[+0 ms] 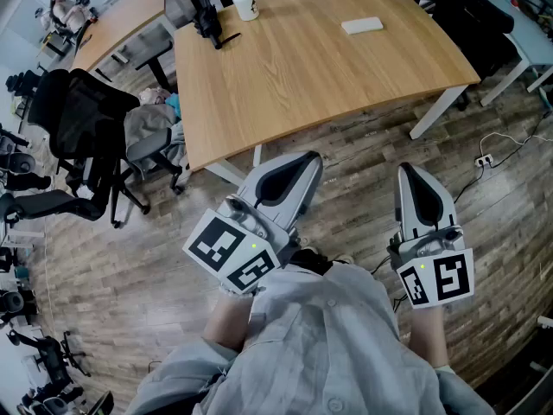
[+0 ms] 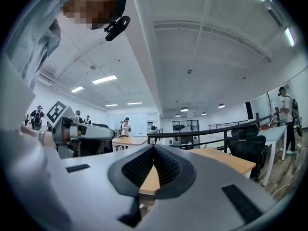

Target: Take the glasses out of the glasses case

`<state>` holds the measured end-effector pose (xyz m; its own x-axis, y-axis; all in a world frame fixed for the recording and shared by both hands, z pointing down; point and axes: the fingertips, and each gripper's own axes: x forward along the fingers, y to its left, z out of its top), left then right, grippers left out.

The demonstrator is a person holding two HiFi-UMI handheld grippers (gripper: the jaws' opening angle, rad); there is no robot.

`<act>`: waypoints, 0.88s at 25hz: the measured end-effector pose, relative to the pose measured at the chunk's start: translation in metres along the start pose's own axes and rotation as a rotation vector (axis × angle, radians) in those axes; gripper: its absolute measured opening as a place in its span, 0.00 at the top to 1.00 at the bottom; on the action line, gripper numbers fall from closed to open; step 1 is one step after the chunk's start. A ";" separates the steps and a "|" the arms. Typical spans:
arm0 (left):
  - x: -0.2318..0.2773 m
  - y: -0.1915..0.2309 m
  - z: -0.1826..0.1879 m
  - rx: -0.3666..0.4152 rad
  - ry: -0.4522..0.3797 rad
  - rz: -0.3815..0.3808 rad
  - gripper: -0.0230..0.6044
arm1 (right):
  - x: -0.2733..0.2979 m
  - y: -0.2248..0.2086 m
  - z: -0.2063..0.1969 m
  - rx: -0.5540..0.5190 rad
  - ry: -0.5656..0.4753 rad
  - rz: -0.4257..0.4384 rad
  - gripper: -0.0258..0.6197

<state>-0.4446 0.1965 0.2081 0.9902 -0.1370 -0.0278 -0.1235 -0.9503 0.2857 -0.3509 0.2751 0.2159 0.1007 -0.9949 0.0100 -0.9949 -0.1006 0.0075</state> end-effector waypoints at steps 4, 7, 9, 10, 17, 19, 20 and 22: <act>0.001 -0.003 -0.001 -0.001 0.003 -0.004 0.96 | -0.002 -0.001 0.000 0.001 0.000 0.000 0.96; 0.003 -0.004 -0.001 -0.001 0.003 -0.005 0.96 | -0.002 -0.003 0.000 0.002 0.000 0.000 0.96; 0.005 -0.005 -0.001 -0.001 0.004 -0.006 0.96 | -0.003 -0.005 0.000 0.003 -0.001 -0.001 0.96; 0.006 -0.006 -0.001 0.000 0.004 -0.006 0.96 | -0.003 -0.006 0.000 0.005 0.000 -0.001 0.96; 0.015 -0.019 -0.005 0.005 0.005 -0.007 0.96 | -0.015 -0.021 0.002 0.037 -0.023 -0.011 0.96; 0.019 -0.023 -0.005 0.006 0.004 -0.010 0.96 | -0.019 -0.026 0.003 0.039 -0.026 -0.014 0.96; 0.021 -0.026 -0.005 0.006 0.002 -0.012 0.96 | -0.021 -0.029 0.003 0.037 -0.027 -0.016 0.96; 0.027 -0.032 -0.005 0.007 -0.001 -0.017 0.96 | -0.027 -0.036 0.004 0.034 -0.029 -0.021 0.96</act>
<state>-0.4136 0.2242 0.2027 0.9921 -0.1211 -0.0338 -0.1070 -0.9545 0.2785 -0.3177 0.3052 0.2112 0.1217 -0.9924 -0.0191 -0.9923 -0.1211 -0.0263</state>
